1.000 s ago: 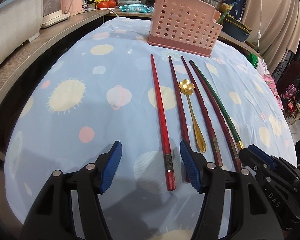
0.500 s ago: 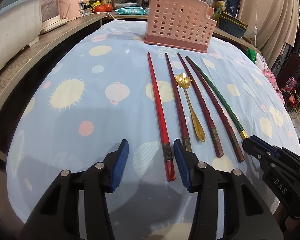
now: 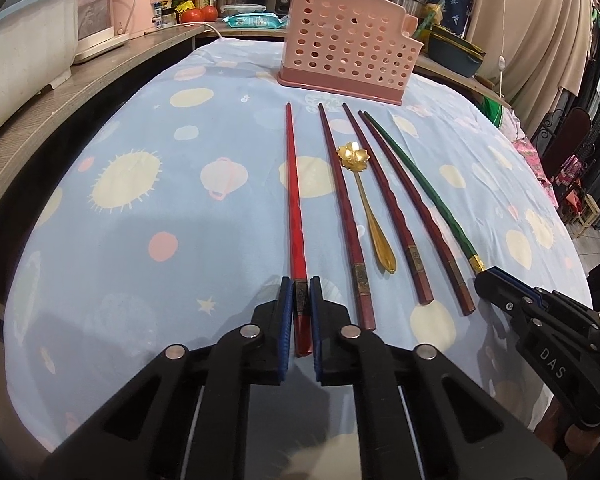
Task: Organize utensils
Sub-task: 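Grasp a bright red chopstick with the left tool while the right tool grasps a green chopstick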
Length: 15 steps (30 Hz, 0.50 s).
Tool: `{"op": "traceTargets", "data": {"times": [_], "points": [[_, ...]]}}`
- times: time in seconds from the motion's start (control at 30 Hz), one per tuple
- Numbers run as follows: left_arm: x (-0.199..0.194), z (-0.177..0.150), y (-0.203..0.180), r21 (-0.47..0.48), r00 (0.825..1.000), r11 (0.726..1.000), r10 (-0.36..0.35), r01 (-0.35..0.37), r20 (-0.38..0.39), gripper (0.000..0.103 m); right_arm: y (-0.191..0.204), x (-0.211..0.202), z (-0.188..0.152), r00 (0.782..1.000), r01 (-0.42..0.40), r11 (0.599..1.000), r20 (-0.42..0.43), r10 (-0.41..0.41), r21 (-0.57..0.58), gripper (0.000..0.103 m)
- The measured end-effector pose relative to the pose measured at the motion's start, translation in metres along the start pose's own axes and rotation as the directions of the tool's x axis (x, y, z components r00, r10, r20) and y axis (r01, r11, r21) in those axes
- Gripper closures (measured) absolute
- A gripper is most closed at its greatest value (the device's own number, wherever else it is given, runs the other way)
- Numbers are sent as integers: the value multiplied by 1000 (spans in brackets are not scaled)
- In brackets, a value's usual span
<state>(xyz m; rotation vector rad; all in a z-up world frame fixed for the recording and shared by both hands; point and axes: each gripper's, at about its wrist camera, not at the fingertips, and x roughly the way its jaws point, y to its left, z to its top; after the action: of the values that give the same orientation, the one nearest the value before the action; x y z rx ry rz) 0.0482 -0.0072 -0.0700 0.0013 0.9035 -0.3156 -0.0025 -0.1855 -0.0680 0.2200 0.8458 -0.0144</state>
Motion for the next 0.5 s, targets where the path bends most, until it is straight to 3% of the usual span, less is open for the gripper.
{"op": "traceTargets", "data": {"times": [0.5], "points": [[-23,11,3,-21,999,999,-33,34,18,95,-1,-18,3,999,-31,999,28,30,16,96]]}}
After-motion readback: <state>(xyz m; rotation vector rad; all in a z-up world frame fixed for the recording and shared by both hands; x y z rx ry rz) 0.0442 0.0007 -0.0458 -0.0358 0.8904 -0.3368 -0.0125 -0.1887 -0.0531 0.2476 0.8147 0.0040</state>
